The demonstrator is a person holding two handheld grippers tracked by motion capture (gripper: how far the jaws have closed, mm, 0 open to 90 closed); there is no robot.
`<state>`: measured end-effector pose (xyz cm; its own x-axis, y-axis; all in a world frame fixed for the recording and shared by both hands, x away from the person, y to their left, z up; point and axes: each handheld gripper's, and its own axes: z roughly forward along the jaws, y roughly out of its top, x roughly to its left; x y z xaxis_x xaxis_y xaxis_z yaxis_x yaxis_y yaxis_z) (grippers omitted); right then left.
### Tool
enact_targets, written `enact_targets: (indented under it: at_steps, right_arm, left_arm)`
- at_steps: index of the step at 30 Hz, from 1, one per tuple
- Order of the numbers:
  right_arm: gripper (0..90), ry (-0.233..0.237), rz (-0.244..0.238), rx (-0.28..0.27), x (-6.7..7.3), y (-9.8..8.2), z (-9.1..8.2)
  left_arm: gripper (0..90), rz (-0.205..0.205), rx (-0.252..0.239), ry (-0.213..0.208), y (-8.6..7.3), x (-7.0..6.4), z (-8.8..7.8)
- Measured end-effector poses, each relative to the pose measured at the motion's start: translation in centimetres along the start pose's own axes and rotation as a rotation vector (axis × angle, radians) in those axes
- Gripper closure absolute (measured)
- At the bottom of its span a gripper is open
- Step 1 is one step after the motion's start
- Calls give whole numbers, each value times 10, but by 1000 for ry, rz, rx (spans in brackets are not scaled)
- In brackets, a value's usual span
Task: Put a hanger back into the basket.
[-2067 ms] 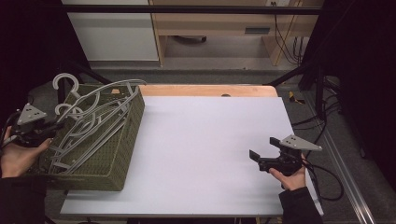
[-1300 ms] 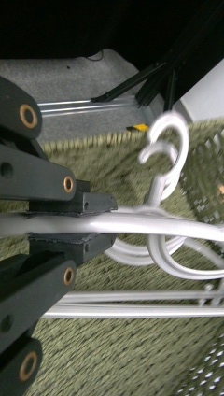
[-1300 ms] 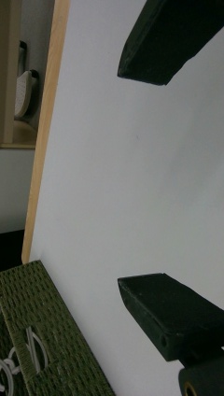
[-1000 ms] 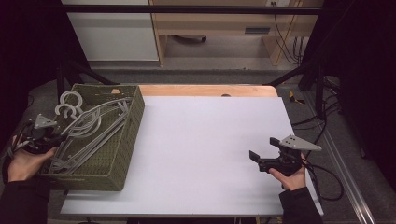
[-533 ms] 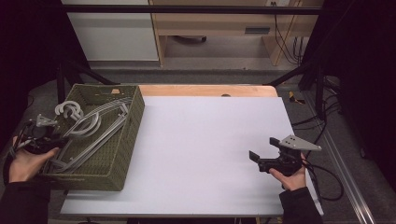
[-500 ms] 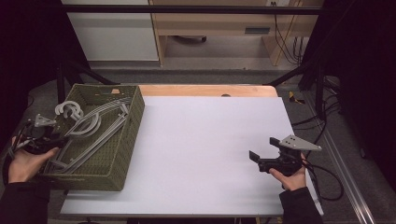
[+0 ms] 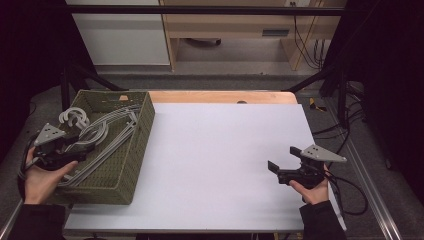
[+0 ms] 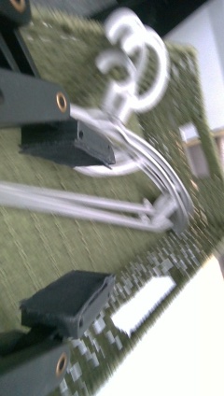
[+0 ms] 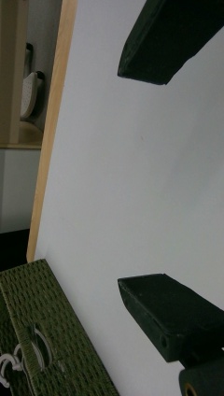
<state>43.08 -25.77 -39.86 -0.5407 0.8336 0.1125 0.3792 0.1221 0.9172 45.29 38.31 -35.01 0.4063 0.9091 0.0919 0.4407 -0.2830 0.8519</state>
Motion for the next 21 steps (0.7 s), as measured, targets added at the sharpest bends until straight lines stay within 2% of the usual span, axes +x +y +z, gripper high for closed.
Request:
enact_targets:
  at_steps: [2, 6, 8, 10, 11, 12, 15, 18, 21]
  right_arm:
    - [22, 1, 3, -5, 0, 0, -1]
    - [21, -1, -2, -12, -1, 1, -3]
    - [21, 0, 1, -15, -1, 1, -3]
    - [20, -3, -1, -19, -1, 1, -4]
    - [20, -1, 1, -21, -1, 1, -4]
    - [20, -1, 1, -21, -1, 1, -4]
    - [20, -5, -2, -24, -2, 1, -5]
    - [20, -4, 8, -23, -2, 0, -5]
    - [21, 1, -7, -19, -3, 0, -7]
  left_arm:
    - [302, -10, -31, -28, 2, -10, 1]
    - [218, -34, -97, -114, 3, -30, 3]
    - [208, -30, -122, -148, 3, -40, 4]
    - [160, -13, -129, -168, 2, -49, 5]
    - [150, -18, -150, -194, 1, -59, 6]
    - [138, -18, -150, -194, 1, -59, 6]
    - [122, -7, -148, -225, -2, -72, 10]
    - [111, 18, -137, -231, -4, -81, 12]
    - [106, 28, -132, -242, -7, -88, 15]
